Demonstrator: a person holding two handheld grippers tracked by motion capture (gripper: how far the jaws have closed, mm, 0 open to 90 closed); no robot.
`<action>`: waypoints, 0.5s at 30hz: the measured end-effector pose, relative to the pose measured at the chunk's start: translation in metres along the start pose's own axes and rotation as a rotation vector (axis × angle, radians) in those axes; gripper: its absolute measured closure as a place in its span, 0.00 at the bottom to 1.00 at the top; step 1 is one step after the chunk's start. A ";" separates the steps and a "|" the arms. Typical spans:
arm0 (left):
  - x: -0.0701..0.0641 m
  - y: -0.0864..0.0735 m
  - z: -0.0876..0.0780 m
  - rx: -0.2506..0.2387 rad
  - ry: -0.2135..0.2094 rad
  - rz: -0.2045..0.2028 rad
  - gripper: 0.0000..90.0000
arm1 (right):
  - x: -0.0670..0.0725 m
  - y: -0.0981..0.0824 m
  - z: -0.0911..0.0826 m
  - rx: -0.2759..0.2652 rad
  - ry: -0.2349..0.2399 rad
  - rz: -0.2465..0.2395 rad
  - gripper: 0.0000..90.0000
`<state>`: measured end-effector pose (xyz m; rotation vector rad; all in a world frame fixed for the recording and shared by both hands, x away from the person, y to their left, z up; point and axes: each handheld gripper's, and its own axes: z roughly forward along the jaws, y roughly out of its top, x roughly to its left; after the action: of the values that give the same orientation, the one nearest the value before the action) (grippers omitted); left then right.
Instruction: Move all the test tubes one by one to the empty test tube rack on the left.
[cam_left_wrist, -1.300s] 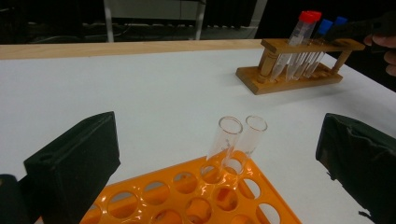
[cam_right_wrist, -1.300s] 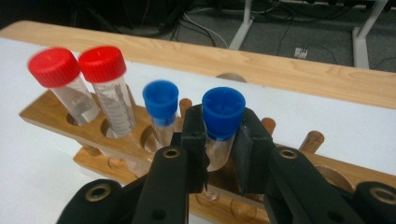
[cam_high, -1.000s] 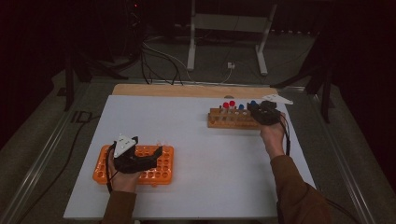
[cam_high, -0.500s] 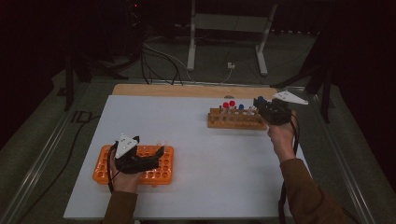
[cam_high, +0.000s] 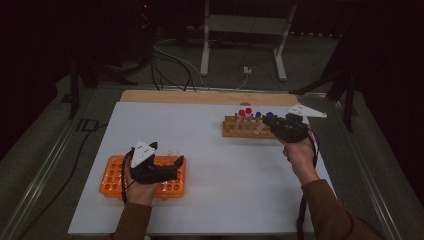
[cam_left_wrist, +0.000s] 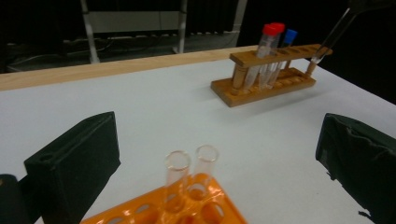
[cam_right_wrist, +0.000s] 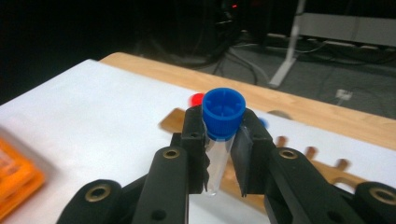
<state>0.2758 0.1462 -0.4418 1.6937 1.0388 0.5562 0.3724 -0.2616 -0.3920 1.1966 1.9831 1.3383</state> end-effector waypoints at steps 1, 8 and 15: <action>-0.002 0.001 0.001 0.003 -0.005 0.009 0.01 | 0.003 0.000 0.000 0.004 0.012 -0.001 0.85; -0.020 0.005 0.014 0.023 -0.033 0.075 0.01 | 0.026 -0.005 0.001 0.028 0.091 -0.026 0.85; -0.033 0.008 0.028 0.032 -0.069 0.089 0.01 | 0.044 -0.007 0.003 0.060 0.147 -0.046 0.84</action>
<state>0.2833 0.1028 -0.4405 1.7817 0.9311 0.5366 0.3492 -0.2232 -0.3951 1.0997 2.1537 1.3885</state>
